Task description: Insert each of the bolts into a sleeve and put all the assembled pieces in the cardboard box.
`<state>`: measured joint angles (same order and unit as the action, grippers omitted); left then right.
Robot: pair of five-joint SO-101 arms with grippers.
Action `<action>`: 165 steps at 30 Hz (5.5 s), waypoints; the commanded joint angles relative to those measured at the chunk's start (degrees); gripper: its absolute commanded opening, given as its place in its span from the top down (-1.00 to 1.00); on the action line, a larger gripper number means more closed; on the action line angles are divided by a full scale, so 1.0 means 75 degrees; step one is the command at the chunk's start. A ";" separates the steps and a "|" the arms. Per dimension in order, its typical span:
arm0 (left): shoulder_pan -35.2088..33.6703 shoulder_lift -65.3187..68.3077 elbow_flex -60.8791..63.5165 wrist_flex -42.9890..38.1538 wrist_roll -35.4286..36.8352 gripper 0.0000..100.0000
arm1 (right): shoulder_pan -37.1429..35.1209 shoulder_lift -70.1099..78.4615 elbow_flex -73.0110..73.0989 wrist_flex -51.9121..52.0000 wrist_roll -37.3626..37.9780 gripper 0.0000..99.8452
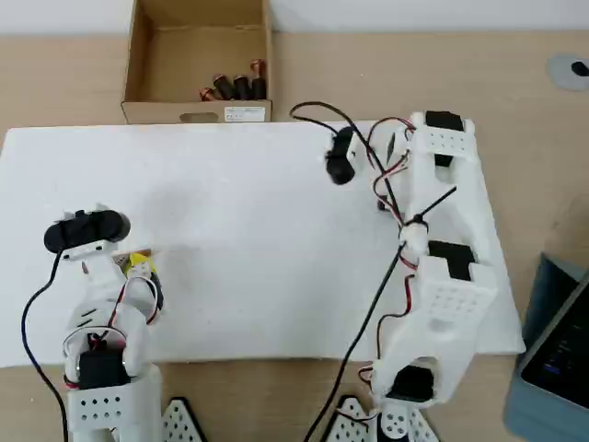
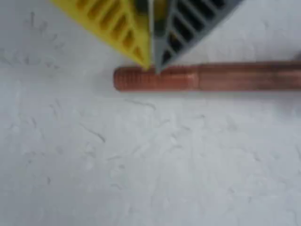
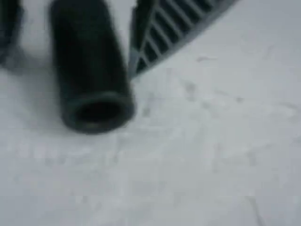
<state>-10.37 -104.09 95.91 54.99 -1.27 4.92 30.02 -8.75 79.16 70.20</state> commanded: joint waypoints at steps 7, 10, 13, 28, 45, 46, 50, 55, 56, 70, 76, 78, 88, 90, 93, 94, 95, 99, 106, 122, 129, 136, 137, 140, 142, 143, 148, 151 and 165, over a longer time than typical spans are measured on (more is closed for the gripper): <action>-0.0082 -0.0053 0.0012 0.0023 0.0000 1.00 | -0.0018 0.0275 0.0088 0.0082 -0.0129 0.98; -0.0082 -0.0053 0.0012 0.0023 -0.0012 1.00 | -0.0111 0.0135 -0.0158 0.0375 -0.0516 0.98; -0.0082 -0.0053 0.0012 0.0023 -0.0035 1.00 | -0.0182 -0.0135 -0.0299 0.0410 -0.0973 0.98; -0.0012 -0.0053 0.0000 0.0023 -0.0047 1.00 | -0.0686 -0.2678 -0.0287 0.0821 -0.4032 0.98; -0.0012 -0.0053 0.0000 0.0012 -0.0047 1.00 | -0.0404 -0.5433 0.0416 0.2778 -0.7736 0.98; -0.0012 -0.0053 0.0000 0.0012 -0.0047 1.00 | -0.0404 -0.5726 0.0662 0.2778 -0.7818 0.98; -0.0012 -0.0053 0.0000 0.0012 -0.0047 1.00 | -0.0404 -0.7203 0.1729 0.2743 -0.8088 0.98; -0.0012 -0.0053 0.0000 0.0012 -0.0047 1.00 | -0.0404 -0.8867 0.3182 0.2719 -0.8744 0.98; -0.0012 -0.0053 0.0000 0.0012 -0.0047 1.00 | -0.0404 -0.9172 0.3452 0.2719 -0.8873 0.98; -0.0012 -0.0041 -0.1395 0.1817 0.0668 1.00 | 0.1213 -1.3134 0.6582 0.1278 -0.9788 0.98; -0.0012 0.0381 -0.2227 0.1981 0.0668 1.00 | 0.1577 -1.4318 0.7168 0.1020 -0.9612 0.98; -0.0012 0.0979 -0.2590 0.1981 0.0867 1.00 | 0.1577 -1.4611 0.7379 0.0938 -0.9647 0.98; -0.0047 0.6464 -0.6763 0.3188 0.3341 1.00 | 0.1623 -1.5877 0.8293 0.0727 -0.9659 0.98; -0.0059 0.7496 -0.7689 0.3681 0.3727 1.00 | 0.1623 -1.6100 0.8387 0.0727 -0.9659 0.98; -0.0059 0.8762 -0.9037 0.4372 0.4407 1.00 | 0.1623 -1.6416 0.8563 0.0727 -0.9659 0.98; -0.0059 0.9137 -0.9459 0.4595 0.4665 1.00 | 0.1623 -1.6522 0.8621 0.0727 -0.9659 0.98; -0.0059 0.9453 -0.9846 0.4794 0.4935 1.00 | 0.1623 -1.6615 0.8668 0.0727 -0.9659 0.98; -0.0059 1.0579 -1.0983 0.5486 0.5790 1.00 | 0.1623 -1.7014 0.8797 0.0738 -0.9659 0.98; -0.0551 1.1587 -1.1276 0.5579 0.6869 1.00 | 0.1623 -1.7506 0.8914 0.0727 -0.9659 0.98; -0.1078 1.3404 -1.1100 0.5345 0.6904 0.72 | 0.1577 -1.7530 0.8914 0.0727 -0.9647 0.98; -0.1559 1.3978 -1.1053 0.4525 0.6857 0.71 | 0.1565 -1.7506 0.8949 0.0727 -0.9612 0.98; -0.1571 1.4599 -1.1030 0.4314 0.6857 0.71 | 0.1565 -1.7483 0.8949 0.0727 -0.9612 0.98; -0.1606 1.4705 -1.1030 0.4243 0.6857 0.71 | 0.1565 -1.7483 0.8949 0.0727 -0.9612 0.98; -0.1852 1.4998 -1.1089 0.3985 0.6869 0.71 | 0.1565 -1.7483 0.8949 0.0715 -0.9612 0.98; -0.2028 1.5197 -1.1089 0.3810 0.6857 0.72 | 0.1565 -1.7483 0.8949 0.0715 -0.9612 0.98; -0.2063 1.5279 -1.1077 0.3763 0.6857 0.72 | 0.1565 -1.7483 0.8949 0.0715 -0.9612 0.98; -0.2051 1.5807 -1.1100 0.3751 0.6857 0.72 | 0.1565 -1.7483 0.8949 0.0715 -0.9612 0.98; -0.2075 1.6088 -1.1030 0.3446 0.6857 0.74 | 0.1565 -1.7483 0.8949 0.0715 -0.9612 0.98; -0.2016 1.6686 -1.1241 0.3177 0.6869 1.00 | 0.1565 -1.7541 0.8938 0.0598 -0.9612 0.98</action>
<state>-25.32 17.67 12.04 79.08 50.42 16.26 -101.41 58.33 85.85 -2.24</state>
